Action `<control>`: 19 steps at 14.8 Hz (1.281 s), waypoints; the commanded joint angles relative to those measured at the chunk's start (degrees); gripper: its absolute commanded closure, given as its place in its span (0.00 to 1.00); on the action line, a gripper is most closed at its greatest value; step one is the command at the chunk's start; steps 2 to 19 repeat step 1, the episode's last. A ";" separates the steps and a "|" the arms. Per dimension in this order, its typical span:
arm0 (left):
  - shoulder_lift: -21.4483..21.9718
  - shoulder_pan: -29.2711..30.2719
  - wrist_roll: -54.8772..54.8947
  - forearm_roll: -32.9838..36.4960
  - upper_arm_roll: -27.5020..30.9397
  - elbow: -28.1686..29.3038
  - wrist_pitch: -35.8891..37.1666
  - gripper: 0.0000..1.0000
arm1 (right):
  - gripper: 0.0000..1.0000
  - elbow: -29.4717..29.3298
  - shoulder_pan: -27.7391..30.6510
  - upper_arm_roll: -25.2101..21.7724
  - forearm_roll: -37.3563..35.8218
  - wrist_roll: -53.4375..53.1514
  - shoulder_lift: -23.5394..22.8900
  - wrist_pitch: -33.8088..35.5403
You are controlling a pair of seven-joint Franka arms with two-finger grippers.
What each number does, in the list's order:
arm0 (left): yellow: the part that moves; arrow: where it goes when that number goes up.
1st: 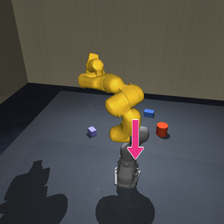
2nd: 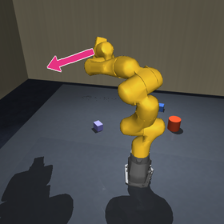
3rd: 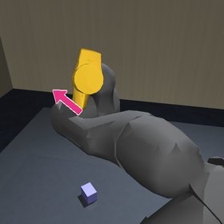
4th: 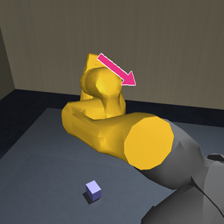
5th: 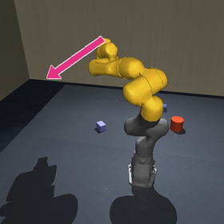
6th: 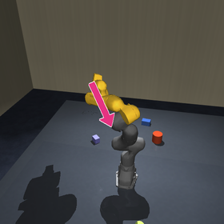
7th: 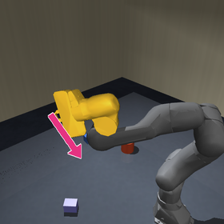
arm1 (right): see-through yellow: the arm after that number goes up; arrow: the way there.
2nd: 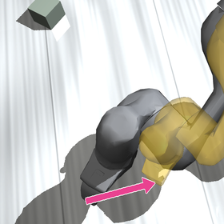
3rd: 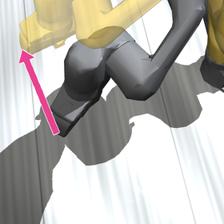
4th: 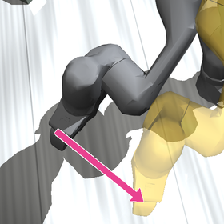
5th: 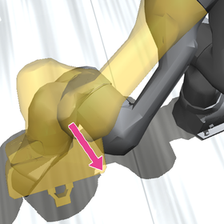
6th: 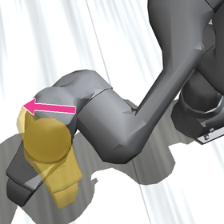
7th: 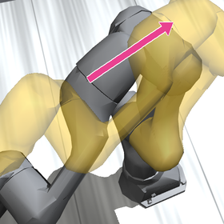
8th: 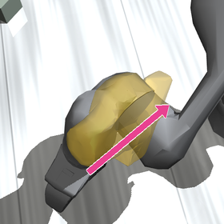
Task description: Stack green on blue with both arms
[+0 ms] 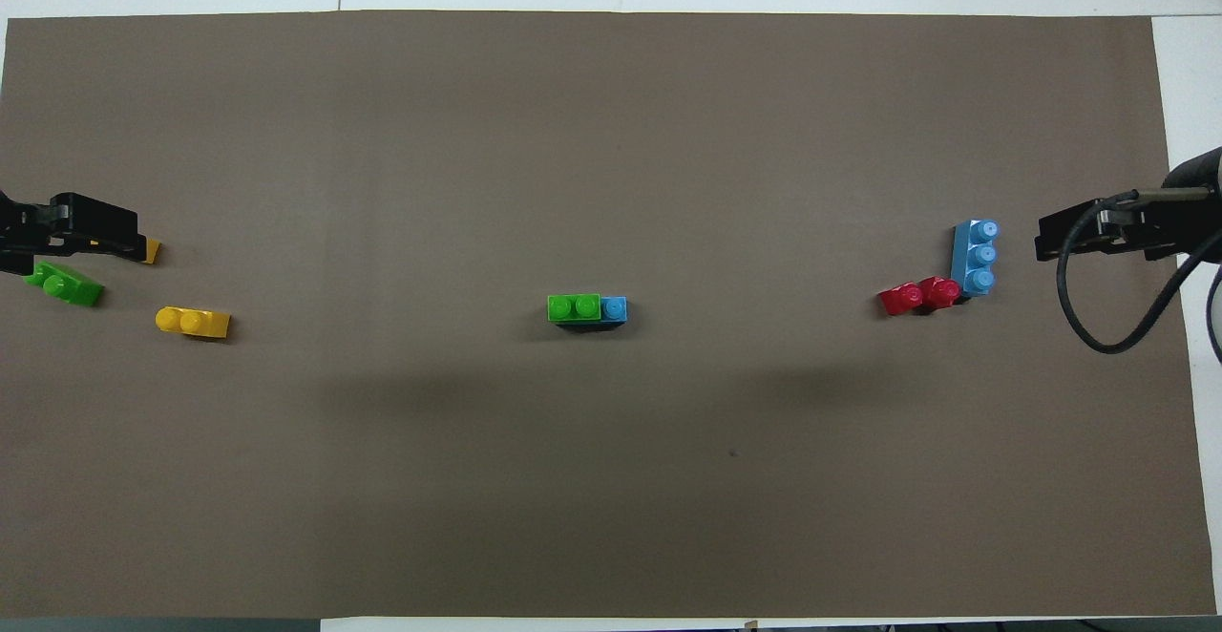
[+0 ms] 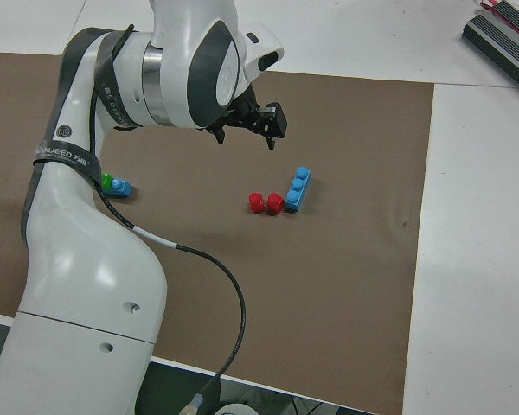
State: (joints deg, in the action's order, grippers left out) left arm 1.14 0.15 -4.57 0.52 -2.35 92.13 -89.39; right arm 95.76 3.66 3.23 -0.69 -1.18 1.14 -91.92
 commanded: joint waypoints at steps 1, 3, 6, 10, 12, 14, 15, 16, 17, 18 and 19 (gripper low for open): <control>0.53 -0.68 0.88 -0.96 0.77 0.77 -0.44 0.00 | 0.00 -0.84 0.55 0.46 -1.16 0.57 -0.17 1.92; 0.53 -0.68 0.88 -0.96 0.77 0.77 -0.44 0.00 | 0.00 -0.84 0.55 0.46 -1.16 0.57 -0.17 1.92; 0.53 -0.68 0.88 -0.96 0.77 0.77 -0.44 0.00 | 0.00 -0.84 0.55 0.46 -1.16 0.57 -0.17 1.92; 0.53 -0.68 0.88 -0.96 0.77 0.77 -0.44 0.00 | 0.00 -0.84 0.55 0.46 -1.16 0.57 -0.17 1.92; 0.53 -0.68 0.88 -0.96 0.77 0.77 -0.44 0.00 | 0.00 -0.84 0.55 0.46 -1.16 0.57 -0.17 1.92; 0.53 -0.68 0.88 -0.96 0.77 0.77 -0.44 0.00 | 0.00 -0.84 0.55 0.46 -1.16 0.57 -0.17 1.92; 0.53 -0.68 0.88 -0.96 0.77 0.77 -0.44 0.00 | 0.00 -0.84 0.55 0.46 -1.16 0.57 -0.17 1.92; 0.53 -0.68 0.88 -0.96 0.77 0.77 -0.44 0.00 | 0.00 -0.84 0.55 0.46 -1.16 0.57 -0.17 1.92; 0.53 -0.68 0.88 -0.96 0.77 0.77 -0.44 0.00 | 0.00 -0.84 0.55 0.46 -1.16 0.57 -0.17 1.92; 0.53 -0.68 0.88 -0.96 0.77 0.77 -0.44 0.00 | 0.00 -0.84 0.55 0.46 -1.16 0.57 -0.17 1.92; 0.53 -0.68 0.88 -0.96 0.77 0.77 -0.44 0.00 | 0.00 -0.84 0.55 0.46 -1.16 0.57 -0.17 1.92</control>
